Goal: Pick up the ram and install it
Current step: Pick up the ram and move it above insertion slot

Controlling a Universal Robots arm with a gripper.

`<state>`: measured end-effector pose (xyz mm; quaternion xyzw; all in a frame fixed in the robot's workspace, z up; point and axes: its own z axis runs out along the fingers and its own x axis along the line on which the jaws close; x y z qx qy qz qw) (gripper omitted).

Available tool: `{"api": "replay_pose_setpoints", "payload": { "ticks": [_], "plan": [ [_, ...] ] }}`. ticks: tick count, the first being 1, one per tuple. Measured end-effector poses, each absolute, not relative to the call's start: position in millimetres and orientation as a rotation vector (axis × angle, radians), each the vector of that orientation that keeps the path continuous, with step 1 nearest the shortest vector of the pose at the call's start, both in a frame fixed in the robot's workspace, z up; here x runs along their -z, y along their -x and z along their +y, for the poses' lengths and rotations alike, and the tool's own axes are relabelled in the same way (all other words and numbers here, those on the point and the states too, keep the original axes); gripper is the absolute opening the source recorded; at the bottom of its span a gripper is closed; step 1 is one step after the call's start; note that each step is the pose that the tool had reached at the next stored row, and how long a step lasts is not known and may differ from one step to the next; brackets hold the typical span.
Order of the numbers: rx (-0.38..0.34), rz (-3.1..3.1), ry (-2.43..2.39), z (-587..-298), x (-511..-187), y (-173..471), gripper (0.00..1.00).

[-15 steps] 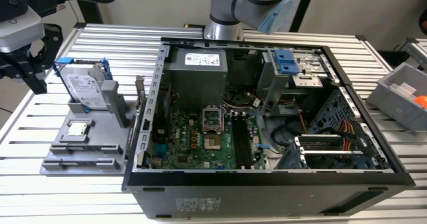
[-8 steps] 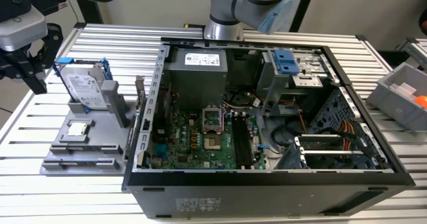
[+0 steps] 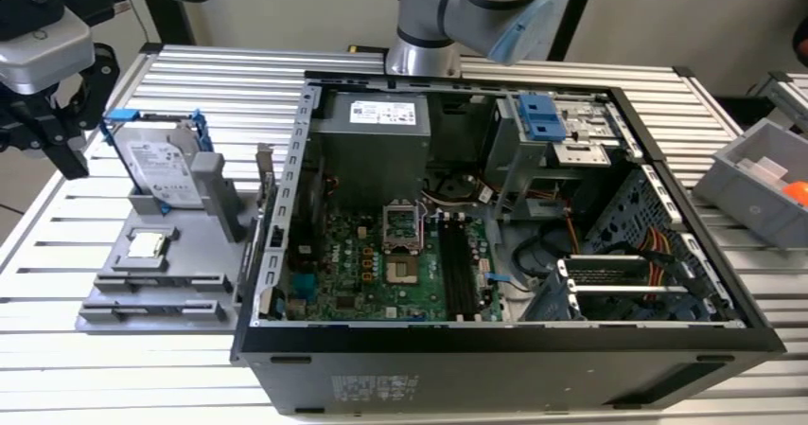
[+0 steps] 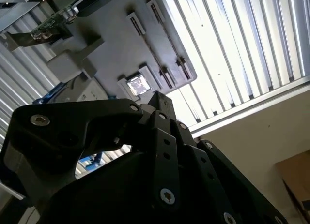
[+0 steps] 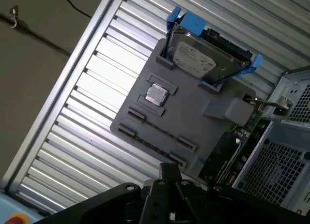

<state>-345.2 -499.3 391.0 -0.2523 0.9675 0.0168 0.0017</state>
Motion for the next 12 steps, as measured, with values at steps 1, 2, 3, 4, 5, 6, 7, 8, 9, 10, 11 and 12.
{"api": "replay_pose_setpoints", "payload": {
  "ticks": [1,2,3,4,5,6,7,8,9,10,11,12],
  "plan": [
    [-0.053,3.034,0.8,-499.3,-391.0,345.2,0.0],
    [-0.052,3.032,0.808,-499.3,-391.0,345.2,0.0],
    [-0.052,3.03,0.816,-499.3,-391.1,345.2,0.0],
    [-0.052,3.028,0.824,-499.3,-391.0,345.1,0.0],
    [-0.051,3.026,0.831,-499.3,-391.0,345.2,0.0],
    [-0.051,3.024,0.839,-499.3,-391.1,345.2,0.0],
    [-0.051,3.022,0.847,-499.3,-391.0,345.2,0.0],
    [-0.05,3.02,0.855,-499.3,-391.0,345.2,0.0],
    [-0.05,3.018,0.863,-499.2,-391.0,345.2,0.0],
    [-0.049,3.016,0.871,-499.2,-391.0,345.2,0.0],
    [-0.049,3.014,0.879,-499.3,-391.0,345.2,0.0],
    [-0.049,3.012,0.887,-499.3,-391.0,345.2,0.0]
  ]
}}
